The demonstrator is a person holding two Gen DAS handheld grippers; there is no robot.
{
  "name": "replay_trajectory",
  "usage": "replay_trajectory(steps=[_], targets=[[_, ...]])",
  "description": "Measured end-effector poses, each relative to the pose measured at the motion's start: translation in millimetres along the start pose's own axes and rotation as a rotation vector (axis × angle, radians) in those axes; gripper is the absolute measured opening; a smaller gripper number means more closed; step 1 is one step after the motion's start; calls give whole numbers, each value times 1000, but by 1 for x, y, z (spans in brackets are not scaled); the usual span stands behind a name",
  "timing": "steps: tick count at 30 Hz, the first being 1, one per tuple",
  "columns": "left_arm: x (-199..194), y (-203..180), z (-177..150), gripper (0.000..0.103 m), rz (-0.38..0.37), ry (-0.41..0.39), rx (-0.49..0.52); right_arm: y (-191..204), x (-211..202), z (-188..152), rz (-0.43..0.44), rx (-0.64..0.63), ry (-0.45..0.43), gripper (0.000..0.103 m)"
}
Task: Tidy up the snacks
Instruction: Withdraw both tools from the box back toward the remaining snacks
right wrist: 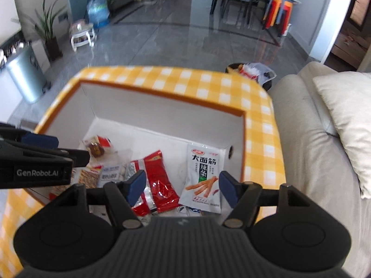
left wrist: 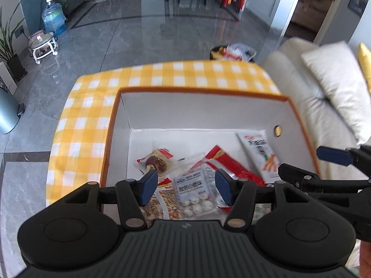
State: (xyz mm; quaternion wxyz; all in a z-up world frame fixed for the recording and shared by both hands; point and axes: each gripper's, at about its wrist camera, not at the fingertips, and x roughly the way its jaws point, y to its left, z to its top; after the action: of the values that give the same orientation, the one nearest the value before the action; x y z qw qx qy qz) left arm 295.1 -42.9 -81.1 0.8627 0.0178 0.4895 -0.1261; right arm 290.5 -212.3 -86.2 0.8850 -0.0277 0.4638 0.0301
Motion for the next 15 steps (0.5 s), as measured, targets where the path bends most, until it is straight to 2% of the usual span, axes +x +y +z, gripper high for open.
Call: replay_trajectory(steps=[4,8,15], targets=[[-30,-5,-8,67,-21,-46,16,-7,-30,-10,18,72,-47,68],[-58,-9,-19,67,-8,-61,37,-13,-56,-25,55,144,-60,70],[-89,-1,-53,67,-17,-18,5,-11,-86,-61,120,217,-33,75]])
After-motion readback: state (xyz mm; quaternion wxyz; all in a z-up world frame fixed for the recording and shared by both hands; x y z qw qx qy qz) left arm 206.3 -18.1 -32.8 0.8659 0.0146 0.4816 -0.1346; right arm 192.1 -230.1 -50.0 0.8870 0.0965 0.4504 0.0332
